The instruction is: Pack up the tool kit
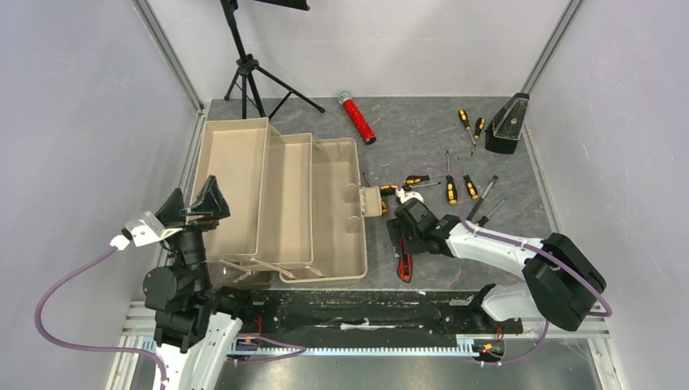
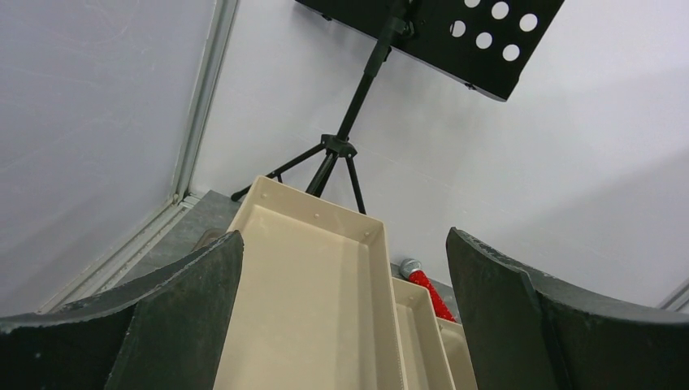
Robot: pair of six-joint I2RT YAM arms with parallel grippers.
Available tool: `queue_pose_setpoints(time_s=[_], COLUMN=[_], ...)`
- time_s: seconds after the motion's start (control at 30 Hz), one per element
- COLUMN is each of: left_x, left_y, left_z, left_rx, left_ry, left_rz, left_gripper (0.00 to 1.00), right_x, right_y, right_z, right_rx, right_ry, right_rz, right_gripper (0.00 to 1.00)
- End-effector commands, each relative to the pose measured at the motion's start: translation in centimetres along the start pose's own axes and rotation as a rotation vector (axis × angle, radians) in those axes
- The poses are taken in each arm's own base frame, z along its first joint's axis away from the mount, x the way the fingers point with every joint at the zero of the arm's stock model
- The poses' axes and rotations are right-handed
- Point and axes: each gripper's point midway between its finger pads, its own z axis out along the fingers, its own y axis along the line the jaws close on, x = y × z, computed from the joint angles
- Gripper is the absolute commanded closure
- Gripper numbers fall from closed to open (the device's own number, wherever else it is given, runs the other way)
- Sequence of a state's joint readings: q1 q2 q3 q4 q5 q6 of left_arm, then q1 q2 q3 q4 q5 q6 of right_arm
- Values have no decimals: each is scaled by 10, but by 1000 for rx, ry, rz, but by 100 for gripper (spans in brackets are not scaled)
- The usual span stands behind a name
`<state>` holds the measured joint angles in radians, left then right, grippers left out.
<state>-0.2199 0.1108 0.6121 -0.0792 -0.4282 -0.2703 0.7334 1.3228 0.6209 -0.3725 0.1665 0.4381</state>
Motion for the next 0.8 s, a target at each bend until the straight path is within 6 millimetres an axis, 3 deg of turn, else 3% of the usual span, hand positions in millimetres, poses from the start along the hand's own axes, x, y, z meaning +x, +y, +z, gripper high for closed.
queue_pose_setpoints(time_s=[0.0,0.17,0.3,0.47,0.77], left_x=[-25,-24,-21,-18,-12], left_y=[0,3,2,-5,-16], left_z=[-5,-12,-18,-25,-28], left_rx=[-5,-15,-18,15,58], left_ry=[-54,-15,52,134,191], left_rz=[12,2,-2,-2,-27], left_gripper=[0,0,0,0,0], right_x=[7,12,1,-38,-131], right_y=[-9,-10,-15,-8,30], right_z=[7,6,-5,-39,-122], right_rx=[98,105,110,60,-115], right_ry=[-19,-18,-89,-244,-509], right_rz=[31,16,23,43,59], right_gripper=[27,42,64,75,77])
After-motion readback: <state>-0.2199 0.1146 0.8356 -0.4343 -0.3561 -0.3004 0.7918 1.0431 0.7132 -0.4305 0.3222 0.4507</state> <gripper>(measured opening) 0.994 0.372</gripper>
